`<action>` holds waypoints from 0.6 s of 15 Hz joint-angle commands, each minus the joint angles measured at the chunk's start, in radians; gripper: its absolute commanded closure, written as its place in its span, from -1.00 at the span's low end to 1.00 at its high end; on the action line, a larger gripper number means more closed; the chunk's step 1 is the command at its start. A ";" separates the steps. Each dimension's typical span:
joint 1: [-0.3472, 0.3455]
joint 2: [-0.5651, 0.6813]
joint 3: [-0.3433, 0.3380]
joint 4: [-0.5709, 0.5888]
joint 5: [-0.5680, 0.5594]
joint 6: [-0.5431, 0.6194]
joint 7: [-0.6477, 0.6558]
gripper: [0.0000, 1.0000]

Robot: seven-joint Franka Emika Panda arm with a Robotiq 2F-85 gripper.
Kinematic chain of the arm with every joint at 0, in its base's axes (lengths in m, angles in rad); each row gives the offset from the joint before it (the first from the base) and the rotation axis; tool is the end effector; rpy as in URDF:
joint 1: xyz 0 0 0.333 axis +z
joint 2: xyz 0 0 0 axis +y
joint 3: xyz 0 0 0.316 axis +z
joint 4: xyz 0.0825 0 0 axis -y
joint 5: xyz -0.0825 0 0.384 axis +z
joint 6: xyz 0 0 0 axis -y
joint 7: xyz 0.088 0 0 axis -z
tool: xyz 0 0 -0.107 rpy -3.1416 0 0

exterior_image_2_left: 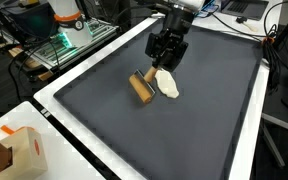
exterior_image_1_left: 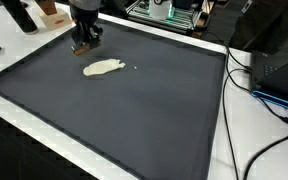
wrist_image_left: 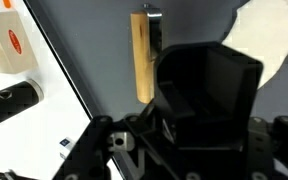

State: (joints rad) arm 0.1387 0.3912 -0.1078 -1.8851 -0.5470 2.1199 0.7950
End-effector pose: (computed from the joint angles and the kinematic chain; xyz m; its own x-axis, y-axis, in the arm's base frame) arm 0.6177 -0.0011 0.2954 0.9131 -0.3784 0.1519 -0.4041 -0.7900 0.4611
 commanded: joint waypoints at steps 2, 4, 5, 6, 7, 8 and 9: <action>-0.024 -0.048 0.015 -0.032 0.041 0.032 -0.081 0.54; -0.034 -0.060 0.021 -0.038 0.078 0.048 -0.135 0.54; -0.039 -0.068 0.023 -0.043 0.098 0.056 -0.165 0.54; -0.044 -0.076 0.025 -0.047 0.121 0.065 -0.197 0.54; -0.049 -0.082 0.027 -0.046 0.145 0.073 -0.231 0.54; -0.054 -0.089 0.028 -0.047 0.167 0.079 -0.263 0.54; -0.059 -0.096 0.029 -0.047 0.190 0.084 -0.297 0.54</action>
State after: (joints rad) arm 0.1104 0.3485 -0.0972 -1.8923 -0.4183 2.1751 0.5938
